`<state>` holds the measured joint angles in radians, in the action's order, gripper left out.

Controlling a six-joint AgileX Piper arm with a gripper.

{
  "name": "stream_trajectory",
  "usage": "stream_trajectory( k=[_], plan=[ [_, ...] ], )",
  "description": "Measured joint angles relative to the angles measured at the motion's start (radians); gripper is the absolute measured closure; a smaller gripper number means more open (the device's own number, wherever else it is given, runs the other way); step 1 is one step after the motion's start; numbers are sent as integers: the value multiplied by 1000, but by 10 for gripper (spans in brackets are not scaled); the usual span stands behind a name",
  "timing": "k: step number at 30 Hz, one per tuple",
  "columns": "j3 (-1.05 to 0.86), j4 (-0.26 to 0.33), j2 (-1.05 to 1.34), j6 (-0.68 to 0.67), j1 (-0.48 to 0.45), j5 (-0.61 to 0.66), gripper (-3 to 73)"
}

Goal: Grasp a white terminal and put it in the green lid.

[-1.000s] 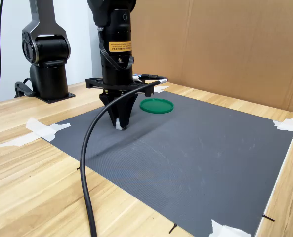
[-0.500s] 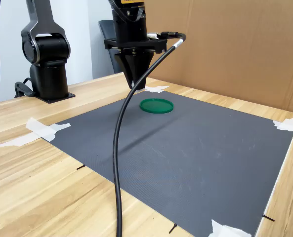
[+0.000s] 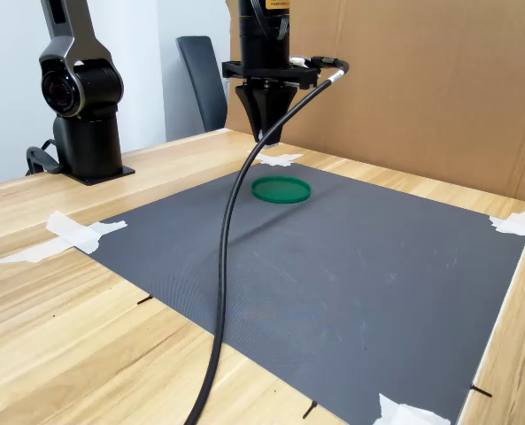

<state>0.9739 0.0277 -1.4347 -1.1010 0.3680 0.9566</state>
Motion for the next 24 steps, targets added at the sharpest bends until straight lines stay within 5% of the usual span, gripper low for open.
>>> stream_trajectory(
  k=[9, 24],
  plan=[
    [0, 0, -7, 122, 114, -39, 605],
    [0, -28, -122, 185, 119, -72, 605]
  ],
)
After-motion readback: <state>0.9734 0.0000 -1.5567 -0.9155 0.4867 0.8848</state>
